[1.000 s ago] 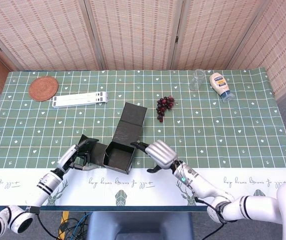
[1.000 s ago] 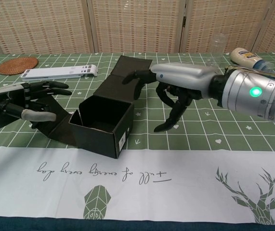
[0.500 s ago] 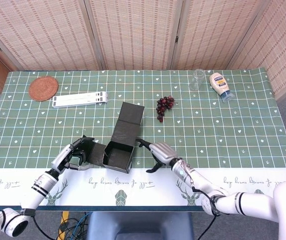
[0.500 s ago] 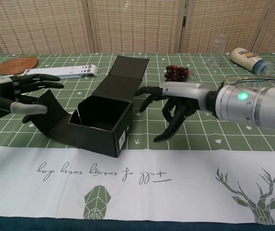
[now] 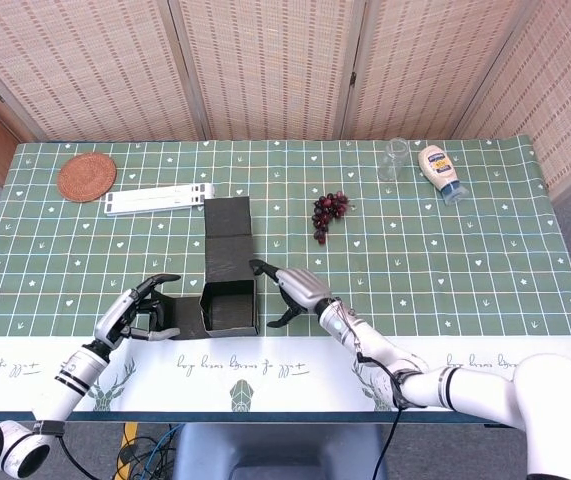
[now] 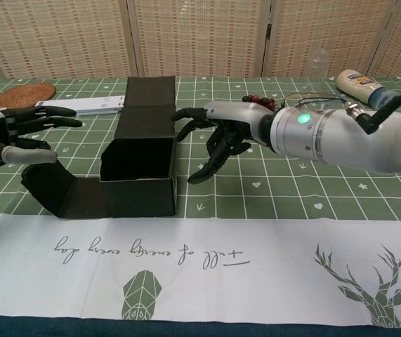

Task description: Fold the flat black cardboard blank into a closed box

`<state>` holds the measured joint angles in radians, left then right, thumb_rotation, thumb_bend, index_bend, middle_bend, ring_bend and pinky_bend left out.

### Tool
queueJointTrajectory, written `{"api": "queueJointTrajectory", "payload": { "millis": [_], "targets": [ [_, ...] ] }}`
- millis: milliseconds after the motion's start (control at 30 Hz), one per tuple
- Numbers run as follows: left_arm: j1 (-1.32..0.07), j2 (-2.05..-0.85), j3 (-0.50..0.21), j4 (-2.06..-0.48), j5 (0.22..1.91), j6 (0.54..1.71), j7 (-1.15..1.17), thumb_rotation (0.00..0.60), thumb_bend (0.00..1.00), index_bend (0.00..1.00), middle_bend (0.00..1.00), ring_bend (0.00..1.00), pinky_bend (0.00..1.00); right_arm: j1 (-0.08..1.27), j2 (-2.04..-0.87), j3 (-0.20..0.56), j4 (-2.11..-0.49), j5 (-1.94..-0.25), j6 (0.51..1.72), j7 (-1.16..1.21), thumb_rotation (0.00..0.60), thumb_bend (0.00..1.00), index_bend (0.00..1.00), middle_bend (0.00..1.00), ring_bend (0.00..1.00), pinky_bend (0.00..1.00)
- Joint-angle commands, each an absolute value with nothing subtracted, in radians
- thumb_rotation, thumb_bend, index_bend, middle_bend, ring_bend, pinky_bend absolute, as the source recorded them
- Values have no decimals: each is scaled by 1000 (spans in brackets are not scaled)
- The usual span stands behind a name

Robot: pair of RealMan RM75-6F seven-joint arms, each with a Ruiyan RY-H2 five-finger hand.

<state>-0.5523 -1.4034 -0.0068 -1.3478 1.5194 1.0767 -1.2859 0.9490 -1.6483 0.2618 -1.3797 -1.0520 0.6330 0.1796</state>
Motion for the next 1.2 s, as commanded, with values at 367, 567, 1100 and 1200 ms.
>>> {"api": "queueJointTrajectory", "payload": {
  "millis": [367,567,1100,1200],
  "targets": [
    [-552,-1409,-6,-1351,1542,1084,-1302,600,112,191,167,619,710,833,-1662,261,-1491,-884,679,291,600,0,0,83,713,1000],
    [-548,-1401,-5,-1361,1543,1087,-1301,600,113,191,167,618,710,857,-1728,279,-1453,-831,687,261,600,0,0,83,713,1000],
    [-528,-1383,-1,-1352,1550,1117,-1341,600,113,191,167,617,710,931,-1939,311,-1303,-780,837,54,600,28,26,248,748,1000],
    [-521,-1377,-5,-1352,1549,1131,-1342,600,113,191,167,617,710,943,-1980,316,-1254,-783,863,11,600,97,132,319,786,1000]
  ]
}}
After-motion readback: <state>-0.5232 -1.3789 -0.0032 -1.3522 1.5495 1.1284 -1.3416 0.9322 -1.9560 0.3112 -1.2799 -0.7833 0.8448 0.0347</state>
